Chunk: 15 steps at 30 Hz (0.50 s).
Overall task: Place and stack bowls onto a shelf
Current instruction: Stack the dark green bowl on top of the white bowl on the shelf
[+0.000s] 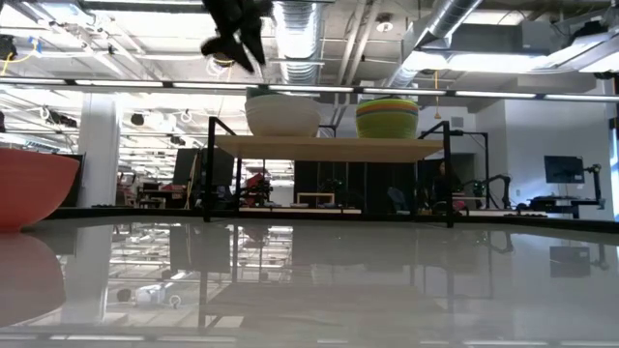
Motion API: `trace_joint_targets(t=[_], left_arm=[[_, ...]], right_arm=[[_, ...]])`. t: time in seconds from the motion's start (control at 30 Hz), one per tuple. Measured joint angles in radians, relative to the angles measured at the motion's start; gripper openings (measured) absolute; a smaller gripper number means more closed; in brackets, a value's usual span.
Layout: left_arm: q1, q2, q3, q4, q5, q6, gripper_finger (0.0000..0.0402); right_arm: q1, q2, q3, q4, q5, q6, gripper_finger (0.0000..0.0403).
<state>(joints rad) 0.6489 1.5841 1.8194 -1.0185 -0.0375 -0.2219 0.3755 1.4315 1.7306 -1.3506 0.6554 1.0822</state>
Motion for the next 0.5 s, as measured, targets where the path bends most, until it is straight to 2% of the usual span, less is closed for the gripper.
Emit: trace_joint_targets(t=[0.13, 0.23, 0.5], left_arm=[[-0.065, -0.116, -0.017, -0.002, -0.117, 0.019, 0.0165], [-0.146, -0.213, -0.080, -0.015, -0.206, 0.002, 0.0166], [-0.394, -0.488, -0.456, 0.019, -0.462, -0.251, 0.0167]], right_arm=[[-0.027, 0.007, 0.000, 0.013, 0.000, -0.033, 0.0248], [-0.061, 0.019, -0.001, 0.052, -0.026, -0.086, 0.0248], [-0.131, 0.064, 0.000, 0.246, -0.095, -0.272, 0.0248]])
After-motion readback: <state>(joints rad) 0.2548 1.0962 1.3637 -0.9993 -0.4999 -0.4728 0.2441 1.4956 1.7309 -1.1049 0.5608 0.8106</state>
